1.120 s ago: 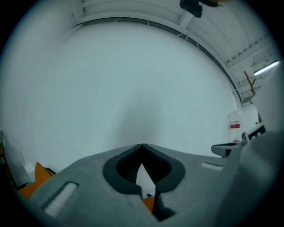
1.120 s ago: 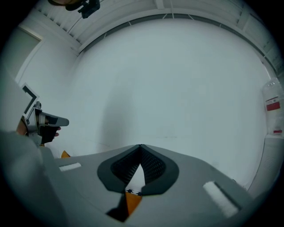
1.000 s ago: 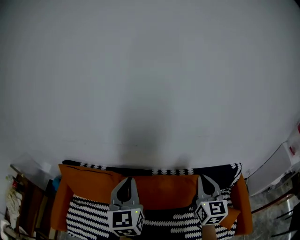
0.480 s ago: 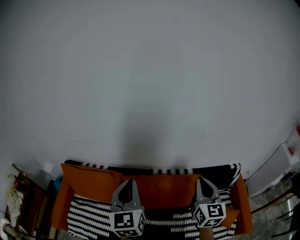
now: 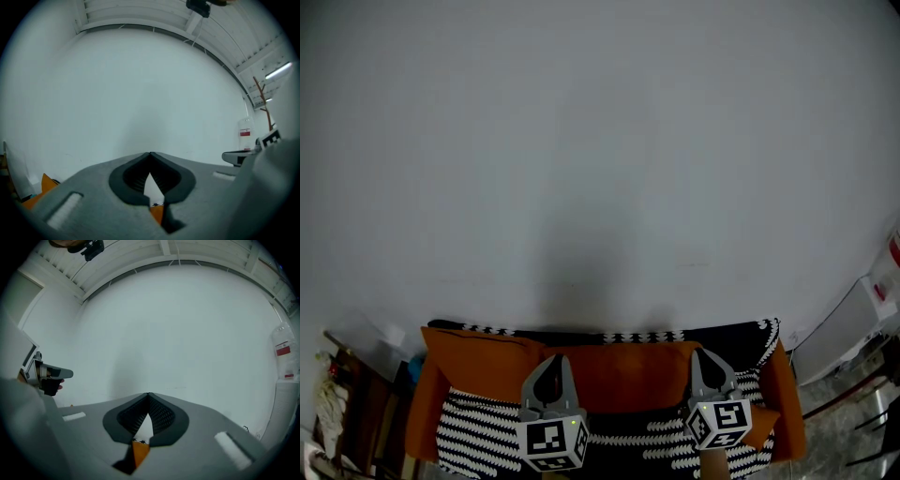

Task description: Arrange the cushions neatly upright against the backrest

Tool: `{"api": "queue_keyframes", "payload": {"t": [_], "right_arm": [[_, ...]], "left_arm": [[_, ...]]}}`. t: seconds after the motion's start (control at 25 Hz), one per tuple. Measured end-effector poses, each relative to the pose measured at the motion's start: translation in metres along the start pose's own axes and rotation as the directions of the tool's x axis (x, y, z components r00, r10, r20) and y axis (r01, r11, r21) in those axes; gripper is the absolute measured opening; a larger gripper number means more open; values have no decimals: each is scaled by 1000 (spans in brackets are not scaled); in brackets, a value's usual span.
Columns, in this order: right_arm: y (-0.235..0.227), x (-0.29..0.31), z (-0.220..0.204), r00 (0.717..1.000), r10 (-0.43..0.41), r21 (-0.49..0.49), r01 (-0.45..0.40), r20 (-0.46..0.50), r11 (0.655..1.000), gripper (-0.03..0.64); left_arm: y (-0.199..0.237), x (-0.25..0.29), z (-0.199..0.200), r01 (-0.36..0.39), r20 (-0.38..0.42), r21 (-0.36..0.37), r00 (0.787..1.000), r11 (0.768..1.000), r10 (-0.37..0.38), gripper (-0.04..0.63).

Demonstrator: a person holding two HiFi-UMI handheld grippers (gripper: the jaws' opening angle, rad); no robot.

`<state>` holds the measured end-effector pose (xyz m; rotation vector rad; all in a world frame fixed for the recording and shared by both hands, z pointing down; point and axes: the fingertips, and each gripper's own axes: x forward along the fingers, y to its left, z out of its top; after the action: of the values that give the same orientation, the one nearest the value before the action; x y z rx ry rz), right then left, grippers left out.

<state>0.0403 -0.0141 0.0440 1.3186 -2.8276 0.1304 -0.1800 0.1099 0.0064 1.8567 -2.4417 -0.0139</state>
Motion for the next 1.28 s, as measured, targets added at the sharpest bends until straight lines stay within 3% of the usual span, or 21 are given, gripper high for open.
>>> {"api": "queue_keyframes", "payload": {"t": [0.72, 0.84, 0.92, 1.04, 1.16, 1.28], "right_arm": [[-8, -4, -7, 999, 39, -8, -39, -27, 999, 9], [-13, -12, -8, 999, 8, -10, -9, -34, 1000, 17], [-17, -20, -11, 999, -18, -9, 17, -43, 1000, 60], [-28, -37, -17, 995, -87, -7, 86, -52, 996, 120], [-45, -57, -23, 982, -180, 1, 180, -62, 984, 154], [-66, -84, -30, 955, -287, 2, 288, -79, 958, 186]], "left_arm": [[-12, -1, -11, -23, -37, 18, 999, 1000, 23, 3], [-21, 2, -15, 13, -47, 21, 999, 1000, -12, 5], [-28, 7, -18, 46, -55, 18, 997, 999, -45, 6], [-42, 16, -24, 124, -63, 11, 990, 992, -123, 94], [-58, 28, -29, 209, -72, 7, 975, 978, -208, 105], [-80, 37, -35, 312, -86, 5, 947, 950, -310, 166]]}}
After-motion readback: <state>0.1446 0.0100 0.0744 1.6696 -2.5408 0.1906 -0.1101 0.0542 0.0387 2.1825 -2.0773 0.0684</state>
